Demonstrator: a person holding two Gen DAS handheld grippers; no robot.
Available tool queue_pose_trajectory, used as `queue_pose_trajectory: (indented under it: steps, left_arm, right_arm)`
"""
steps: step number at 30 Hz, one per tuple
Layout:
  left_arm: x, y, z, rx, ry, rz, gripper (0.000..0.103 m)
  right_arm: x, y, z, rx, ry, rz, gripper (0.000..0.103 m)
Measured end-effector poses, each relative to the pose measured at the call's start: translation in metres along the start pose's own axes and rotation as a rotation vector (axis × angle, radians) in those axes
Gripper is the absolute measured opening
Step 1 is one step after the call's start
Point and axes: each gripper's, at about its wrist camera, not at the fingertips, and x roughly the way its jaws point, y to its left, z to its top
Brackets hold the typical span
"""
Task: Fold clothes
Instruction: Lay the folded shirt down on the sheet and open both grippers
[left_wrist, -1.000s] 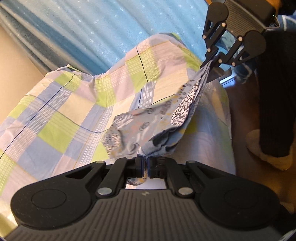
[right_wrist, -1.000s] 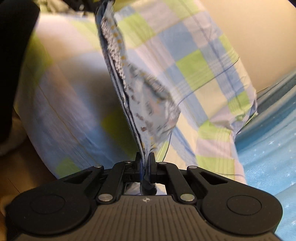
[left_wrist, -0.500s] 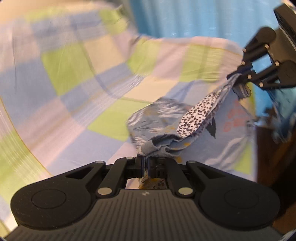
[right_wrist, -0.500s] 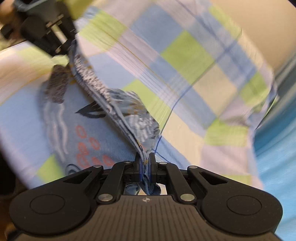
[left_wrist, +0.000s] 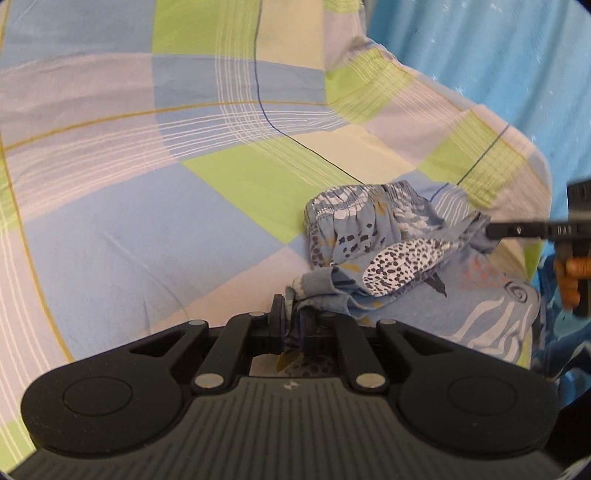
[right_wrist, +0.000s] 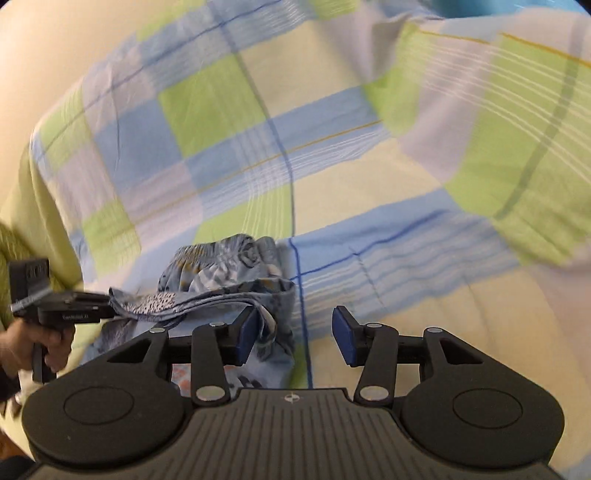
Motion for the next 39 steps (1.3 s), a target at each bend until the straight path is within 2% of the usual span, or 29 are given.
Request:
queue_pose_trajectory:
  steps: [2,6,13,14,15,16,18,22,26,28,31,32,34,39]
  left_arm:
    - [0.001,-0.004,0.001,0.032,-0.008,0.012,0.008]
    - [0.003,-0.012,0.0,0.122,-0.025,0.043,0.01]
    - [0.002,-0.006,-0.004,0.144,-0.054,0.016,0.015]
    - [0.001,-0.006,-0.005,0.15,-0.06,0.015,0.015]
    - [0.0,-0.006,-0.006,0.157,-0.066,0.013,0.015]
    - [-0.001,-0.005,-0.007,0.156,-0.071,0.009,0.012]
    - [-0.007,-0.005,-0.007,0.138,-0.077,-0.013,0.002]
    - [-0.024,0.004,-0.001,0.04,-0.129,-0.059,0.002]
    - [-0.012,0.028,0.012,-0.13,-0.114,-0.086,0.002]
    - [-0.003,0.038,0.012,-0.193,-0.099,-0.078,0.003]
    - [0.009,0.051,0.012,-0.286,-0.079,-0.063,0.007]
    - [0.009,0.053,0.012,-0.298,-0.084,-0.052,0.008]
    - [0.004,0.053,0.009,-0.295,-0.11,-0.021,0.017]
    - [-0.018,0.041,0.006,-0.233,-0.146,0.056,0.018]
  right_arm:
    - [-0.002,-0.007,-0.007,0.015,-0.033,0.026,0.047]
    - [0.007,-0.002,-0.013,-0.054,-0.059,0.06,0.052]
    - [0.033,0.016,-0.011,-0.259,-0.031,0.039,0.054]
    - [0.037,0.015,-0.011,-0.267,-0.022,0.04,0.047]
    - [0.038,0.015,-0.01,-0.26,-0.016,0.05,0.016]
    - [0.036,0.015,-0.009,-0.249,-0.015,0.062,0.005]
    - [0.026,0.02,-0.003,-0.228,-0.039,0.08,0.005]
    - [0.014,0.021,0.015,-0.156,-0.081,0.107,0.004]
    - [0.04,0.005,0.041,0.013,-0.029,0.049,0.005]
    - [0.056,-0.003,0.047,0.081,0.012,0.0,0.02]
    - [0.053,-0.005,0.046,0.094,-0.049,-0.053,0.023]
    - [0.052,-0.005,0.045,0.098,-0.069,-0.071,0.023]
    - [0.05,-0.006,0.045,0.107,-0.11,-0.107,0.024]
    - [0.026,0.017,0.031,0.033,-0.17,-0.138,0.035]
